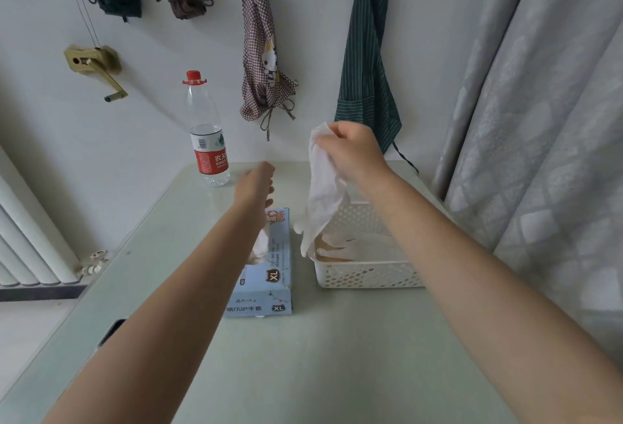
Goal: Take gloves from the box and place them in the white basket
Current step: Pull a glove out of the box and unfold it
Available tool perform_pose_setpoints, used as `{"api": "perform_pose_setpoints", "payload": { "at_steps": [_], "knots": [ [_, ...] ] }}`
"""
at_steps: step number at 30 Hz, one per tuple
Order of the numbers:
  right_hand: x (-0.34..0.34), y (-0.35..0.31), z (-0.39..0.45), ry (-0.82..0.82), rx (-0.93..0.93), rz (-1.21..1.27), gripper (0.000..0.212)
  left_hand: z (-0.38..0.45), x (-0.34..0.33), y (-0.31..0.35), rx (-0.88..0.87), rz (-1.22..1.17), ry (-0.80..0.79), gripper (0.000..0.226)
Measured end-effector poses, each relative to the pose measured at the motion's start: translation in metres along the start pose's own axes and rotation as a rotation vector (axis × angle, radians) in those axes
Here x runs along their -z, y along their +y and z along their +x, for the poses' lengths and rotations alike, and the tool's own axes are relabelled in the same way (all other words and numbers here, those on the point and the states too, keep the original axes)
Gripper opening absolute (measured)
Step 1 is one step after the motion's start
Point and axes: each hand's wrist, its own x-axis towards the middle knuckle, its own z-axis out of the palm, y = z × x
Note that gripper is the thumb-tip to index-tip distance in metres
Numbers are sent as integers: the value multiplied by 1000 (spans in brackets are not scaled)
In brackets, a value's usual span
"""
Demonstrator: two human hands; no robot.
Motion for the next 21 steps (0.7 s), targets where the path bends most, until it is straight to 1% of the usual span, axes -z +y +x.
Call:
{"api": "perform_pose_setpoints", "payload": {
  "at_steps": [2,4,6,9,11,16,18,21],
  "knots": [
    [1,-13,-2,-56,-7,23,18,-9,-3,10,-156,2,-136,18],
    [2,-26,-5,-109,-23,27,21,-22,-5,22,-274,-10,-352,22],
    [5,-35,-8,-140,-18,-8,31,-30,-7,31,-321,-37,-547,23],
    [7,-40,-7,-104,13,-33,32,-29,-7,34,-348,21,-686,20],
    [8,-39,-5,-68,27,-17,35,-28,-5,33,-314,63,-749,19],
    [11,-30,2,4,1,-15,39,-25,2,14,-113,89,-894,39],
    [12,-26,5,33,-26,-33,37,-24,6,5,-28,95,-934,37],
    [13,-14,11,55,-76,2,25,-17,12,-5,70,82,-916,36]
  ]
}}
